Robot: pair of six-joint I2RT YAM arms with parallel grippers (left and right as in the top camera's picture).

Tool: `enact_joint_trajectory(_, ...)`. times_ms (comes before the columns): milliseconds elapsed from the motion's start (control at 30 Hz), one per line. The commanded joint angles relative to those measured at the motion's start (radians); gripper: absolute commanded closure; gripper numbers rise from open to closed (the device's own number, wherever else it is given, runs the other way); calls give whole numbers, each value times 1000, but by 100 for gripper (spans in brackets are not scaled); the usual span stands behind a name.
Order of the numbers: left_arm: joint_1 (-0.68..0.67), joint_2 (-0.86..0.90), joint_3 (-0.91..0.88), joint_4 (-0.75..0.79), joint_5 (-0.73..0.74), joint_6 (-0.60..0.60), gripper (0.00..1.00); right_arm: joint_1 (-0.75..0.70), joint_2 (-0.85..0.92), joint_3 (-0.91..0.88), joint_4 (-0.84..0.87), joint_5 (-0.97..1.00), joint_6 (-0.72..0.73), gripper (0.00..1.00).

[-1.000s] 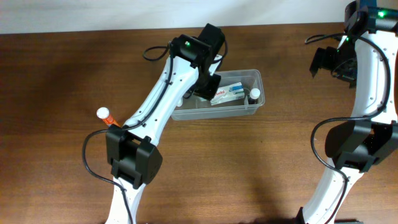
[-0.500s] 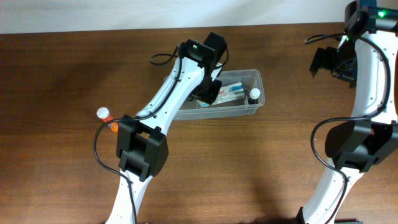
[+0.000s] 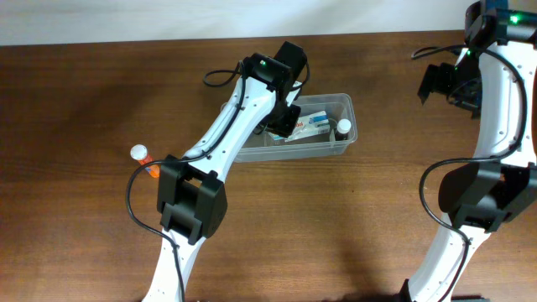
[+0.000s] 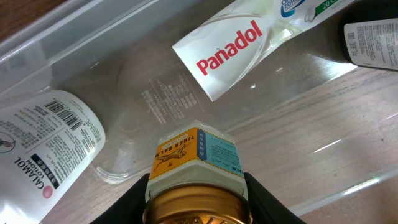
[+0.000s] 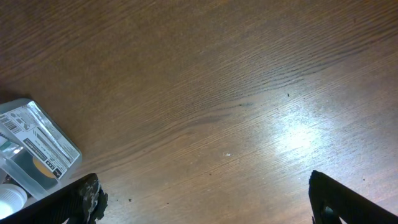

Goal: Pack container
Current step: 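Lower the Tiger Balm jar into the container's left-center area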

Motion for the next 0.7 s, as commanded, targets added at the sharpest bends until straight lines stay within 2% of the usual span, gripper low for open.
enact_joint_trajectory(0, 0, 7, 4, 3, -12, -9, 65, -6, -3, 0, 0, 11, 8, 2)
enact_joint_trajectory(667, 0, 7, 4, -8, -46, -9, 64, -6, -3, 0, 0, 11, 8, 2)
